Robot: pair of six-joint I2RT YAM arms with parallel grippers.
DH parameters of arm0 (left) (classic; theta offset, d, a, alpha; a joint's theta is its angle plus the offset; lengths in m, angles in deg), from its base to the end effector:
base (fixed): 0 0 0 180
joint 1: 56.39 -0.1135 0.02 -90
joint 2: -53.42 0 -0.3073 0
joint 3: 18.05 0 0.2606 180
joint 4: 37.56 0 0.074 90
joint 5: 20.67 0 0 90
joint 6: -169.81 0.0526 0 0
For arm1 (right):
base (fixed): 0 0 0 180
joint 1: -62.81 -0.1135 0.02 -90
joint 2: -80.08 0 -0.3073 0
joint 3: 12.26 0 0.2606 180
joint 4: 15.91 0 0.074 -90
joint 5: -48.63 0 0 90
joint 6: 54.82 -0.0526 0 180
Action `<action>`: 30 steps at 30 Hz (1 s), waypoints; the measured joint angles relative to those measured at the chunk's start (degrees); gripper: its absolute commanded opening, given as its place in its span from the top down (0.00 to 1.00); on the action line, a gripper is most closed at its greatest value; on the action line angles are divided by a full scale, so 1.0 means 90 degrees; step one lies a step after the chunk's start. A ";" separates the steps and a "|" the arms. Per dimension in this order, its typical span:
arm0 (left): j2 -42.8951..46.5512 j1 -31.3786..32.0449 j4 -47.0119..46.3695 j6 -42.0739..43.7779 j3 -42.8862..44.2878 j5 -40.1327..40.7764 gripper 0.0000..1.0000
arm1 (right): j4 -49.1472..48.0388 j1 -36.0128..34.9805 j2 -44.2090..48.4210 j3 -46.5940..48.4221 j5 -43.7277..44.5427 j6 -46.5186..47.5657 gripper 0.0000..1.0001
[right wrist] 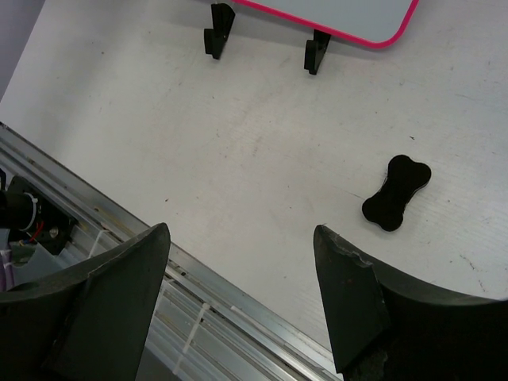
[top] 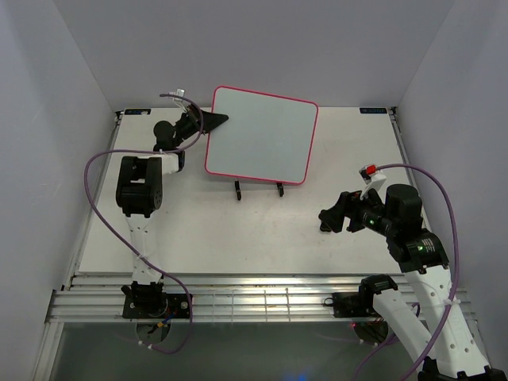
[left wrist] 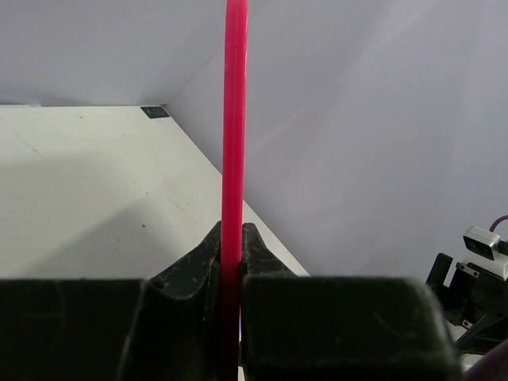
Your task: Erase the whiteboard
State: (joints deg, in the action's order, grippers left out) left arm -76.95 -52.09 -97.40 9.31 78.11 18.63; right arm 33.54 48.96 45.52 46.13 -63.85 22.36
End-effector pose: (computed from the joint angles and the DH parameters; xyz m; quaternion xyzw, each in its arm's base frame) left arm 0.5268 -0.0804 0.2475 0.0407 0.6011 -0.6457 0.4691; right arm 0.1077 0.0473 0.3401 -0.1113 0.8291 0.2810 0.4704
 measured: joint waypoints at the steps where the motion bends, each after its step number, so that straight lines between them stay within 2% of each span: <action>1: -0.0012 -0.0002 0.0000 0.0019 0.0000 0.0000 1.00 | 0.0000 0.0002 0.0000 0.0000 -0.0019 0.0000 0.22; 30: -0.0362 -0.0206 -0.0233 0.0427 -0.0233 -0.0427 1.00 | -0.0019 0.0002 0.0010 0.0000 -0.0335 0.0000 0.21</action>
State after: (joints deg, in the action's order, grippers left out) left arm -80.20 -53.95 -99.49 13.16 76.01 14.78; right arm 33.37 48.99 45.60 46.13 -66.86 22.36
